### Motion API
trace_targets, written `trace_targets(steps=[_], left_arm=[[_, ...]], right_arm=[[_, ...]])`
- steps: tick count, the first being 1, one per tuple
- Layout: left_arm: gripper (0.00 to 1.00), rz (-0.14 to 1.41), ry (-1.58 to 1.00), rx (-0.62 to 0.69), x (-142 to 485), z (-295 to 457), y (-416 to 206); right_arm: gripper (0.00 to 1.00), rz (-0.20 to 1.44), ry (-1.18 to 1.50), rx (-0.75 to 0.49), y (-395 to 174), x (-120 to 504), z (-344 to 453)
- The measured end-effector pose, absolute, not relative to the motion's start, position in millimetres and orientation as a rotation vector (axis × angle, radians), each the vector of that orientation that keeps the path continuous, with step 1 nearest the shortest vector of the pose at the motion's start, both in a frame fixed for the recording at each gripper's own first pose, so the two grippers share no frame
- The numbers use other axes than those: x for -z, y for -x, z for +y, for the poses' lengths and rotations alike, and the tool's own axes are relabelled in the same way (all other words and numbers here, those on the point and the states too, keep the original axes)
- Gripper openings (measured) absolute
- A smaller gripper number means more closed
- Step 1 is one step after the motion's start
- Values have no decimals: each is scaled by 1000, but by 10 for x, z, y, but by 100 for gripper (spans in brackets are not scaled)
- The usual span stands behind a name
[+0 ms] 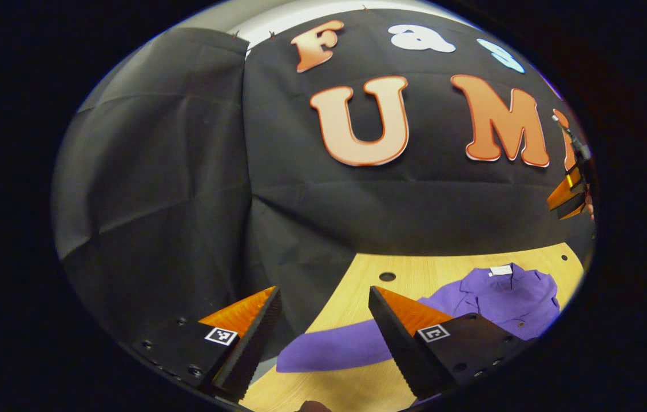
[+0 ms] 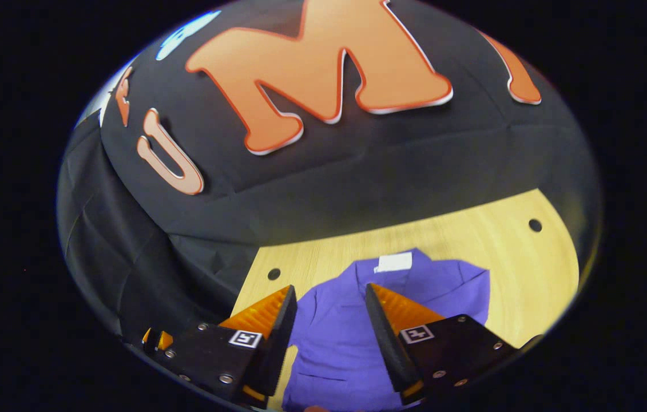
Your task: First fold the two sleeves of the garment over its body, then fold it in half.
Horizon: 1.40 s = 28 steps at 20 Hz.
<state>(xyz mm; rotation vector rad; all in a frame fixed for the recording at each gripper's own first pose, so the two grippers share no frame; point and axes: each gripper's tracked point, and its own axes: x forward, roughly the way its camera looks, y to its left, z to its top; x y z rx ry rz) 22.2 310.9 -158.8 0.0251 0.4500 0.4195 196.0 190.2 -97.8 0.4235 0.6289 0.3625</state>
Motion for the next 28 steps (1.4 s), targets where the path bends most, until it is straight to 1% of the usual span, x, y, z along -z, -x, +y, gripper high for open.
trace_targets(steps=[2, 4, 6, 9, 13, 18, 23, 28], left_arm=[[98, 563, -10, -399, 1888, 3221, -246], [98, 667, 2, -391, 2200, 3347, -287], [98, 754, 44, -373, 2425, 3350, -320], [99, 858, 78, -346, 2690, 3408, -235], [99, 962, 151, -319, 2952, 3385, -286], [100, 1080, 207, -376, 3324, 3537, -222], [99, 1245, 289, -389, 3800, 3581, -117], [100, 1380, 386, -393, 4111, 3586, 68]], right_arm=[[84, 553, -385, -325, -1885, 822, 1724], [89, 498, -349, -295, -1780, 708, 1589], [92, 446, -318, -256, -1673, 617, 1423], [93, 358, -265, -208, -1544, 479, 1225], [93, 262, -195, -144, -1346, 288, 951], [94, 161, -157, -51, -1176, 79, 597], [94, 102, -102, -10, -961, -64, 307], [94, 93, -96, 20, -831, -152, 124]])
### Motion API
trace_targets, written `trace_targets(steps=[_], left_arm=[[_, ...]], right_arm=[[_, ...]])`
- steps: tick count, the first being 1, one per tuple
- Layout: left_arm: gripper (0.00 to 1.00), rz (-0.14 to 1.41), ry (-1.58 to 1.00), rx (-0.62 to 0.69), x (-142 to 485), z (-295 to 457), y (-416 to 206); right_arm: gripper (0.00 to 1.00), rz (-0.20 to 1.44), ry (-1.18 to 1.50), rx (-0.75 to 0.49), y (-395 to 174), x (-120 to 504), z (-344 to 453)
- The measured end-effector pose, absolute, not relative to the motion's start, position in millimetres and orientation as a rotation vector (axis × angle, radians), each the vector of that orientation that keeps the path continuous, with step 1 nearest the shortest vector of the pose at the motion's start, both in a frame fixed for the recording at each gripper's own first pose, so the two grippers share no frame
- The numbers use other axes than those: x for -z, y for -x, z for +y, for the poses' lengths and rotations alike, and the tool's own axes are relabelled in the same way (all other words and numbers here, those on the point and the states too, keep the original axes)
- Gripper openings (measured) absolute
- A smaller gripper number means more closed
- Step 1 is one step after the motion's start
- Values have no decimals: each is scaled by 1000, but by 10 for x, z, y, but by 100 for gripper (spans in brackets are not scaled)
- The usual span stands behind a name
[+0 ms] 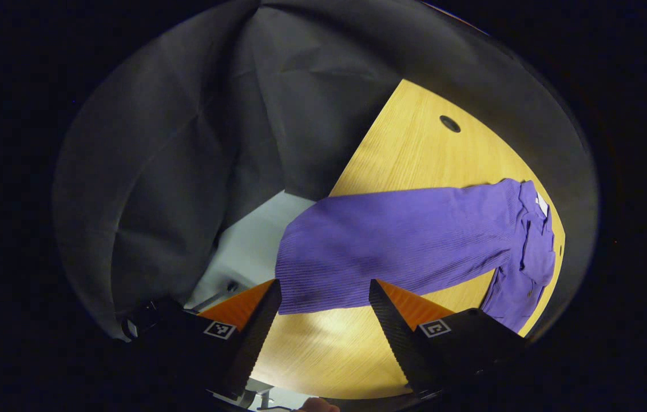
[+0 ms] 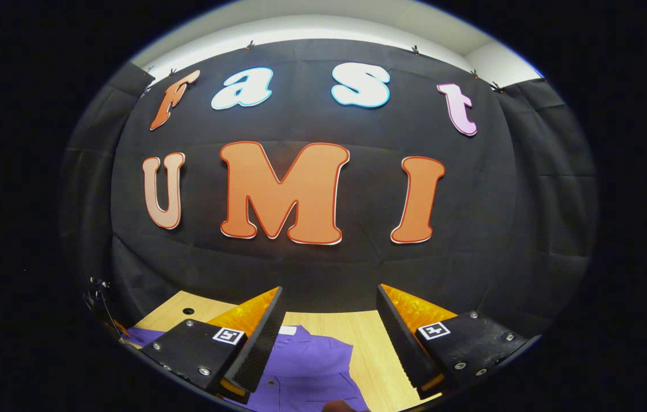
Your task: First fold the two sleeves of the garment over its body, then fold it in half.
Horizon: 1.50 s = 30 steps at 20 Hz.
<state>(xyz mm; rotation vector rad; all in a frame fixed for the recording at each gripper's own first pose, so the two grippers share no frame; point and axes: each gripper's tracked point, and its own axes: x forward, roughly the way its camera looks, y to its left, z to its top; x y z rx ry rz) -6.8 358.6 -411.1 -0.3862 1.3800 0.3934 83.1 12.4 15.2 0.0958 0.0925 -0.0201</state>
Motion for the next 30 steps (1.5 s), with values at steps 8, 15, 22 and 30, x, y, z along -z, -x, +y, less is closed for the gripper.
trace_targets(steps=[8, 15, 22, 30], left_arm=[[98, 1478, 485, -431, 4350, 3517, 206], [46, 1526, 482, -515, 4409, 3565, 159], [8, 1439, 461, -440, 4199, 3400, -81], [8, 1298, 350, -250, 3432, 2586, -764]], right_arm=[[94, 121, -98, 8, -806, -90, 171], [94, 149, -89, 5, -757, -29, 206], [94, 131, -79, -10, -778, -156, 27], [94, 110, -35, -31, -755, -133, -204]])
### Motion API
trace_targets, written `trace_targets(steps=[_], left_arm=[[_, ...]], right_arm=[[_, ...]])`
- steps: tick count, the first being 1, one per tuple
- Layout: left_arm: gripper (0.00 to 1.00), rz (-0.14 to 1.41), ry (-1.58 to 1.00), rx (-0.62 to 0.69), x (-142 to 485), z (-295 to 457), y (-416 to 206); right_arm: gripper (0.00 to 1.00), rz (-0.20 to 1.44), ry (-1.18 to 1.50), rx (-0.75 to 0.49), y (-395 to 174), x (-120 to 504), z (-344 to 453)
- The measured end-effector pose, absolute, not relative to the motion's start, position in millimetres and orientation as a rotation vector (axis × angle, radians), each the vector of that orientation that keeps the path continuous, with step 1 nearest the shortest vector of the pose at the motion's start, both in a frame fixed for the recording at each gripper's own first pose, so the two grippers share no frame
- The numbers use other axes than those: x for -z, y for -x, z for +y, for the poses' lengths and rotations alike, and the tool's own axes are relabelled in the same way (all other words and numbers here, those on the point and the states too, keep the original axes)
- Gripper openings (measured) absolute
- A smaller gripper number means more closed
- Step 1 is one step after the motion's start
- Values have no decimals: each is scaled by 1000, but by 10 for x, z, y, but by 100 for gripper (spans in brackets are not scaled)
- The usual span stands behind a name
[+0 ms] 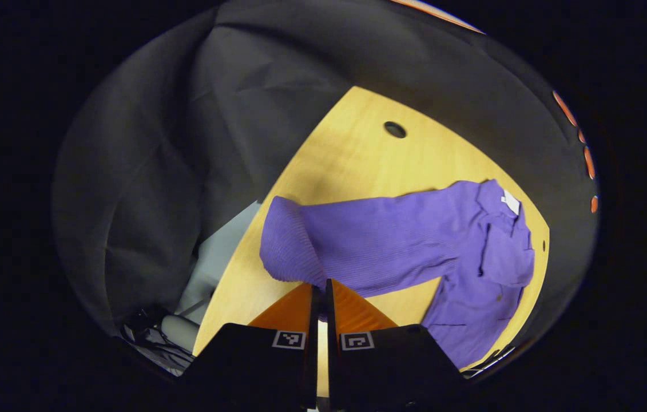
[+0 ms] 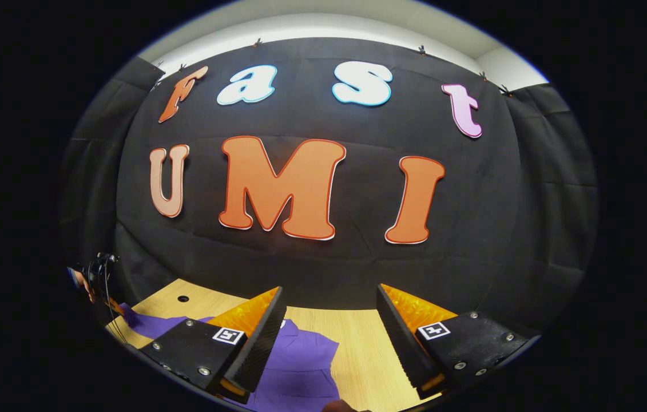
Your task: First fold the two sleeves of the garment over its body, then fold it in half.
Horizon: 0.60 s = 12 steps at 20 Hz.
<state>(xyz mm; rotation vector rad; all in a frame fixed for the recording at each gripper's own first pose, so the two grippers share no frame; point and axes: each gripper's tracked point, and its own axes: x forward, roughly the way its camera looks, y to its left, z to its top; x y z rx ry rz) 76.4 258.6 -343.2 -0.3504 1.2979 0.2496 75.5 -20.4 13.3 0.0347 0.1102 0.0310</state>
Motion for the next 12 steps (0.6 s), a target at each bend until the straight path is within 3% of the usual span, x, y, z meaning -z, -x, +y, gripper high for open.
trace_targets(steps=[12], left_arm=[[8, 1196, 168, 49, 2557, 779, -1711]], right_arm=[[94, 117, -67, -54, -760, 91, -592]])
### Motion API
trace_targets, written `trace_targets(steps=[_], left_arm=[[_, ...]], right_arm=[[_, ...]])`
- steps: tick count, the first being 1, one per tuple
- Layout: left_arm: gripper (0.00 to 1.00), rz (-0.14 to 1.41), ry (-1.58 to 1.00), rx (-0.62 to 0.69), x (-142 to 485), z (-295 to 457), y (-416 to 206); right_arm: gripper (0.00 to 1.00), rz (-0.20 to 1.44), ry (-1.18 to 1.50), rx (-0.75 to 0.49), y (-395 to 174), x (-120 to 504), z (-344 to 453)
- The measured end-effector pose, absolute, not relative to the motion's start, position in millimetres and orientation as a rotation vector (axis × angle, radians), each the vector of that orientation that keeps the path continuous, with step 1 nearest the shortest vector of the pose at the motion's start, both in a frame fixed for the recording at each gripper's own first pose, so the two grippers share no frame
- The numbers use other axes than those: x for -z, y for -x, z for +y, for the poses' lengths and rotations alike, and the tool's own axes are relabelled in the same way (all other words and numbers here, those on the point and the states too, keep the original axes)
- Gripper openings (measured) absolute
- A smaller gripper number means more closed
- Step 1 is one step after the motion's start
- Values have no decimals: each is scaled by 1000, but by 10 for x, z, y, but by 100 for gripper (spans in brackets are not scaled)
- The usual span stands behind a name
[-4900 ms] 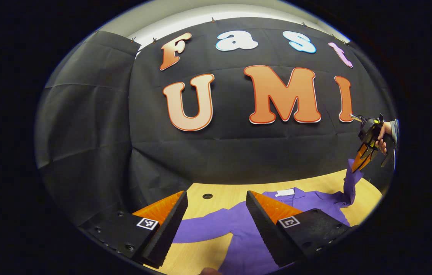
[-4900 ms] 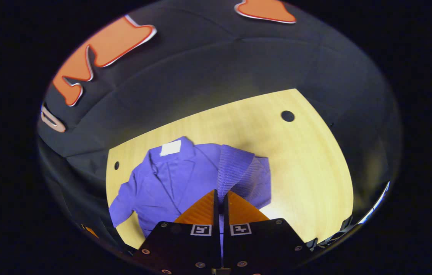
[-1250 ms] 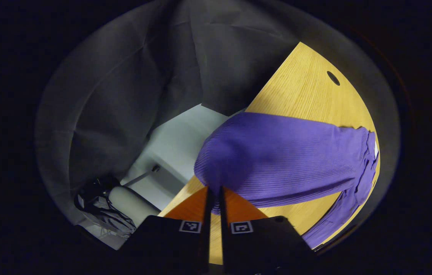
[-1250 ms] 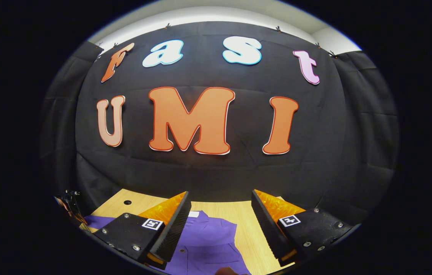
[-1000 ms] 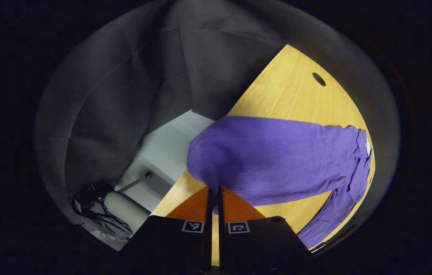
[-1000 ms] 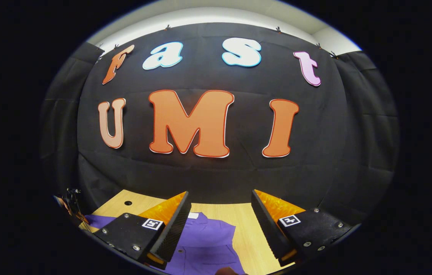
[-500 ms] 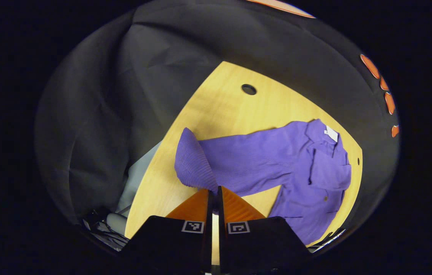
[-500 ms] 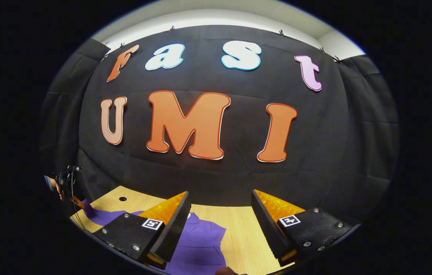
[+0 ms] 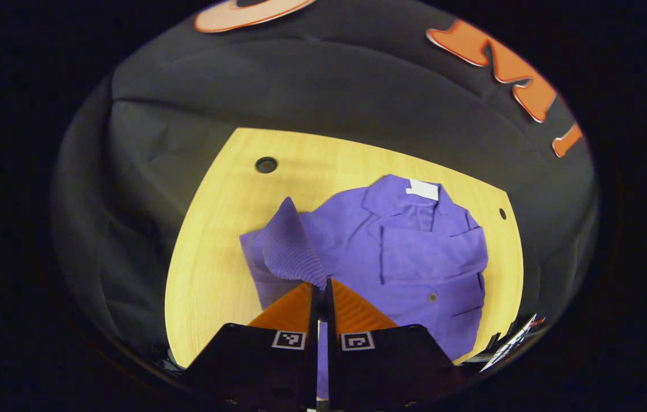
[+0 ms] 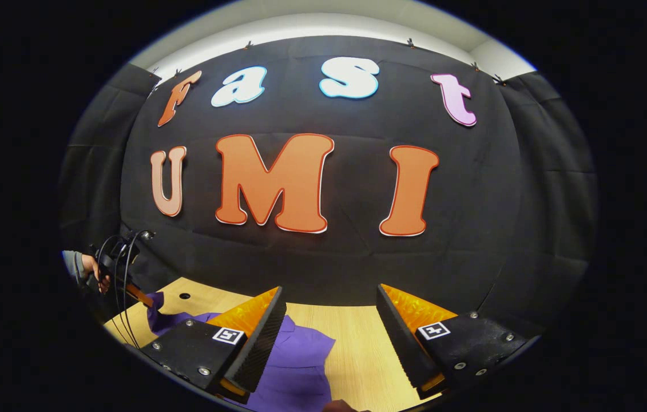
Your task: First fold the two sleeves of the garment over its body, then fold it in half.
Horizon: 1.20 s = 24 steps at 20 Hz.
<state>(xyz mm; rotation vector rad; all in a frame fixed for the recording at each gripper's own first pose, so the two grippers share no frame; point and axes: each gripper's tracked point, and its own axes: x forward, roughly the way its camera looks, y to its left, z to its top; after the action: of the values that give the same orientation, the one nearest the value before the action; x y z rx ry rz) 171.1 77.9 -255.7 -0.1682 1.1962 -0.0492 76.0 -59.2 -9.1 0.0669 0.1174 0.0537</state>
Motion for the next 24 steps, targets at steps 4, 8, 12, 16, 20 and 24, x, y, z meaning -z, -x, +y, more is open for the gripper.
trace_targets(steps=[4, 8, 12, 16, 20, 24], left_arm=[[8, 1184, 85, 173, 2476, -2, -1914], [8, 1167, 7, 282, 2483, -782, -2073], [8, 1162, -30, 359, 2547, -1426, -2161], [8, 1125, -71, 410, 2647, -2099, -2281], [8, 1105, -103, 407, 2782, -2488, -2379], [9, 1086, -125, 444, 2838, -2756, -2410]], right_arm=[[94, 133, -63, -41, -723, 200, -778], [94, 156, -89, -21, -669, 323, -976], [94, 173, -84, 6, -642, 439, -1204], [94, 193, -98, 26, -658, 504, -1384], [94, 192, -79, 44, -686, 499, -1521], [94, 202, -80, 44, -686, 530, -1539]])
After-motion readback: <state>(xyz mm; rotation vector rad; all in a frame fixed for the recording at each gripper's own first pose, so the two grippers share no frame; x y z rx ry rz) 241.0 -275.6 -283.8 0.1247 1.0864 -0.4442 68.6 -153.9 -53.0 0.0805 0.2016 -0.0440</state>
